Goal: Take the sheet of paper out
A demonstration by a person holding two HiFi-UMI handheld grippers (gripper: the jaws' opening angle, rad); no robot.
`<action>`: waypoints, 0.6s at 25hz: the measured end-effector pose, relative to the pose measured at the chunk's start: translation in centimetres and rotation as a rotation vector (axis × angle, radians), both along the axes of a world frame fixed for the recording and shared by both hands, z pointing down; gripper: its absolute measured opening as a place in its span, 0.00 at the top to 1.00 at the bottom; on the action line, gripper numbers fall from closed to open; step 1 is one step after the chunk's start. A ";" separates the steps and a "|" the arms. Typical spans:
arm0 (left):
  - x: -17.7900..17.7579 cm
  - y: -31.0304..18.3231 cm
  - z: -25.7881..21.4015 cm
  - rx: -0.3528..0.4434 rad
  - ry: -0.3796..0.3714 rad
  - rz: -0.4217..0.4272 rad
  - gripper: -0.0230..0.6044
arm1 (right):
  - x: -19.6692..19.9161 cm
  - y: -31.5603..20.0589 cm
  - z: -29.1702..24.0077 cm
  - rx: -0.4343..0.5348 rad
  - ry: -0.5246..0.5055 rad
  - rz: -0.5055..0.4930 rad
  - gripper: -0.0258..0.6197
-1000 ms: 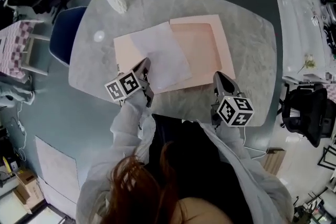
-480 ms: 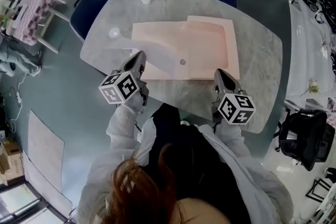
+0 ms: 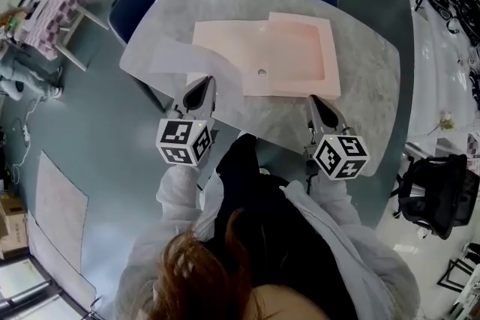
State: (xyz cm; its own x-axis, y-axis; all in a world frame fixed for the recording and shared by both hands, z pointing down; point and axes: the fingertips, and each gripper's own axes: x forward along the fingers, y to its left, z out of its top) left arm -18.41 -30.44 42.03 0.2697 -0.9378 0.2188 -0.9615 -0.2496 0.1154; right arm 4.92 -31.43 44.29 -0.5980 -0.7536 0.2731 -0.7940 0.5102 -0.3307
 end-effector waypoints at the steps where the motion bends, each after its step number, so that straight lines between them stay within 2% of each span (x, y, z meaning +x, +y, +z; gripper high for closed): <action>1: 0.6 0.7 0.0 0.010 -0.010 0.011 0.96 | 0.0 0.7 -0.2 0.013 0.006 -0.008 0.94; 7: 4.2 3.5 1.6 0.003 -0.025 0.101 0.96 | 0.4 3.8 -0.7 0.090 0.050 -0.046 0.94; 15: 6.4 4.3 2.9 -0.029 -0.023 0.156 0.96 | 2.3 4.6 0.1 0.071 0.057 0.007 0.94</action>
State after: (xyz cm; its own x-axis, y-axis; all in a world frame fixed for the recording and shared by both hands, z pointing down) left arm -12.05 -26.13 44.95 0.4062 -0.8781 0.2528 -0.9138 -0.3931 0.1026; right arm 7.25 -26.79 44.44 -0.5778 -0.7765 0.2516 -0.8140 0.5253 -0.2482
